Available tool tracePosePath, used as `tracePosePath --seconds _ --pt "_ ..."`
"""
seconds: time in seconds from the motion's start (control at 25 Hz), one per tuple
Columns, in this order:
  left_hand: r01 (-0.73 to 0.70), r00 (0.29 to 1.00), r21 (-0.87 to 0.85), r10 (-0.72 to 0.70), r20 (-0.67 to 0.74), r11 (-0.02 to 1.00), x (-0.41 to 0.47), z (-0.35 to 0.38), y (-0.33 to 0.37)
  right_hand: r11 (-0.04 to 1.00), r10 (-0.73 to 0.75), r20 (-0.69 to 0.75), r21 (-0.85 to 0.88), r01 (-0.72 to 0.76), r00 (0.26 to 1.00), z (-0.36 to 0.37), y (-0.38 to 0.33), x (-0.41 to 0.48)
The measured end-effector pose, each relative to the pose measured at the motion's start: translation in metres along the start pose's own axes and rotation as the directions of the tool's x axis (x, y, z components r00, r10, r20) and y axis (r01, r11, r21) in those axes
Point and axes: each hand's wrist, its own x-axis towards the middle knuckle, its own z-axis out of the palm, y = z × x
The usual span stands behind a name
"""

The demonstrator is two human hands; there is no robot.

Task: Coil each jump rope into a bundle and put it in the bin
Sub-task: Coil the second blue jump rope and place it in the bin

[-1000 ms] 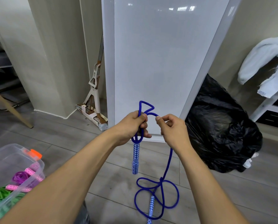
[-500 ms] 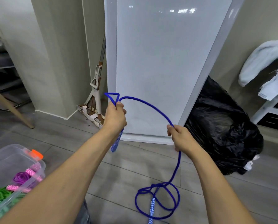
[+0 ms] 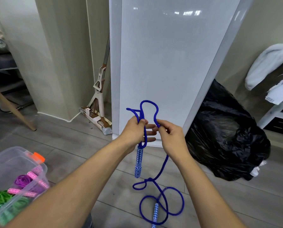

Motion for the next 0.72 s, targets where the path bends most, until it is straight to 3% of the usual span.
tracePosePath --seconds 0.16,0.48,0.6,0.72 --pt "-0.024 0.998 0.013 0.024 -0.059 1.0 0.002 0.002 -0.002 0.991 0.032 0.009 0.127 -0.032 0.999 0.012 -0.004 -0.006" --pt "0.142 0.99 0.013 -0.142 0.012 0.99 0.004 -0.006 0.0 0.998 0.005 0.025 0.069 -0.007 1.0 0.021 0.003 -0.012" --pt "0.124 0.991 0.049 -0.121 -0.053 0.991 0.008 -0.008 0.0 0.995 -0.028 0.059 0.096 0.023 0.998 0.021 0.001 -0.014" --pt "0.067 0.985 -0.175 -0.093 -0.147 0.982 0.014 -0.011 0.007 0.999 -0.043 0.136 -0.022 0.046 0.99 0.022 0.003 -0.013"
